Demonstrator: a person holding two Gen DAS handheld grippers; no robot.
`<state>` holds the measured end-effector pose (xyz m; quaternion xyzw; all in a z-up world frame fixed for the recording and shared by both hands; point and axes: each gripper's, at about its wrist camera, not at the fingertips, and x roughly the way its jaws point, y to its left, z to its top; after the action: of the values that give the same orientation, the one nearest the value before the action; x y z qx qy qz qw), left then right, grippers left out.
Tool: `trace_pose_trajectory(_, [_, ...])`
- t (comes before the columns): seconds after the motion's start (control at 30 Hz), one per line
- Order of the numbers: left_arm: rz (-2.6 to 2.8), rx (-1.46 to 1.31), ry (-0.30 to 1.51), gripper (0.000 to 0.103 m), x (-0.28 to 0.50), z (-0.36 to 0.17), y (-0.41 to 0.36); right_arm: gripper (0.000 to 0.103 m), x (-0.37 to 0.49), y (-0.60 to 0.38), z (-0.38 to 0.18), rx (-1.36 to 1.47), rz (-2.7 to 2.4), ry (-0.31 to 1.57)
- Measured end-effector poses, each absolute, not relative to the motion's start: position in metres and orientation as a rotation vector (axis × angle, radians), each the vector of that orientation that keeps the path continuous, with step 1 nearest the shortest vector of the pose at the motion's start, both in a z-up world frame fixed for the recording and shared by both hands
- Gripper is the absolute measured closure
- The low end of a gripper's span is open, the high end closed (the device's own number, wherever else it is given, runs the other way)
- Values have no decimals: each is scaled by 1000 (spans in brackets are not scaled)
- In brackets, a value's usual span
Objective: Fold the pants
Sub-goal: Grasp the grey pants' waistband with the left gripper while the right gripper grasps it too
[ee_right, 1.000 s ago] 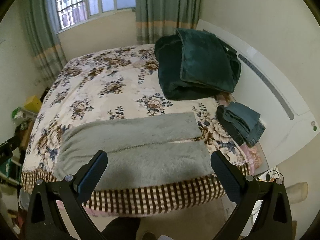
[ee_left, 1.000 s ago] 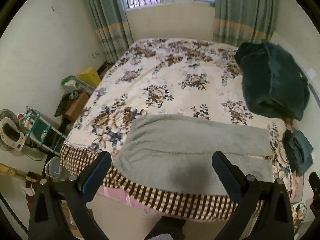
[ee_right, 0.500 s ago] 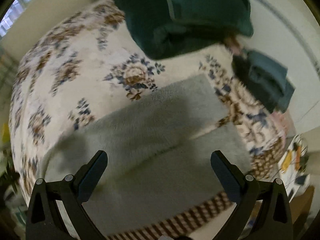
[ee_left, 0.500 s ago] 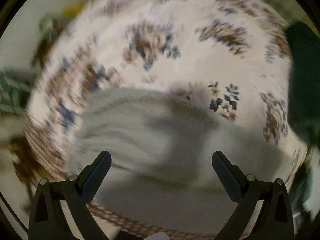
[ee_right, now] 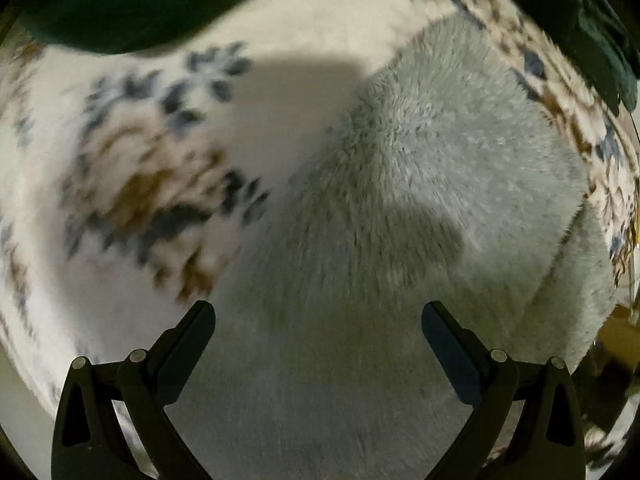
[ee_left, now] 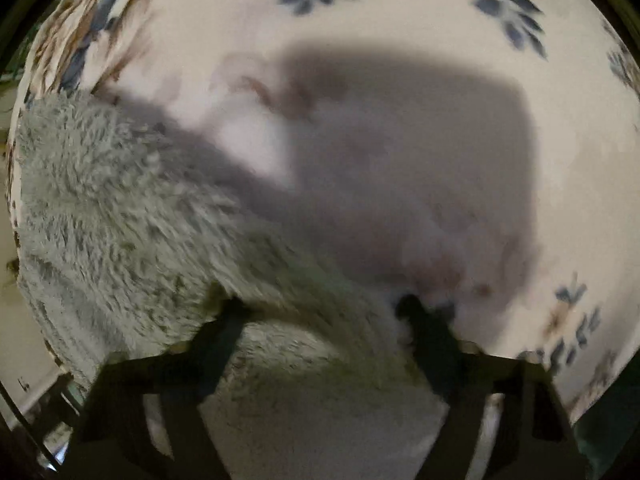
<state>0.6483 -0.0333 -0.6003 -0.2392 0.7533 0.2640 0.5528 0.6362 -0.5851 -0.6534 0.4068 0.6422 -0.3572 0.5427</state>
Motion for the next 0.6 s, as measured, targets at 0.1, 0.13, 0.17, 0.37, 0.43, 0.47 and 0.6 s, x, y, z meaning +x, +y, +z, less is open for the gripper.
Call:
trace_pose_trajectory(0.1, [623, -526, 1691, 87, 638, -574, -40, 0, 642, -597, -687, 1020, -885, 1528])
trace_pose_trajectory(0.13, [617, -512, 1663, 92, 633, -562, -43, 1, 643, -598, -694, 1023, -886, 1533])
trace_pose_trajectory(0.17, [597, -516, 1633, 95, 626, -551, -45, 6, 644, -599, -702, 1020, -886, 1540])
trace_pose_trajectory(0.37, [453, -555, 1459, 98, 565, -461, -58, 84, 626, -594, -694, 964, -819, 1472])
trace_pose_trajectory(0.43, [411, -561, 1397, 98, 533, -418, -66, 88, 607, -588, -678, 968, -759, 1425])
trace_pose_trajectory(0.47, [393, -567, 1374, 98, 520, -400, -68, 88, 595, -585, -666, 959, -722, 1401])
trace_pose_trajectory(0.6, [311, -588, 1271, 98, 442, -359, -35, 89, 546, -572, -618, 935, -616, 1323])
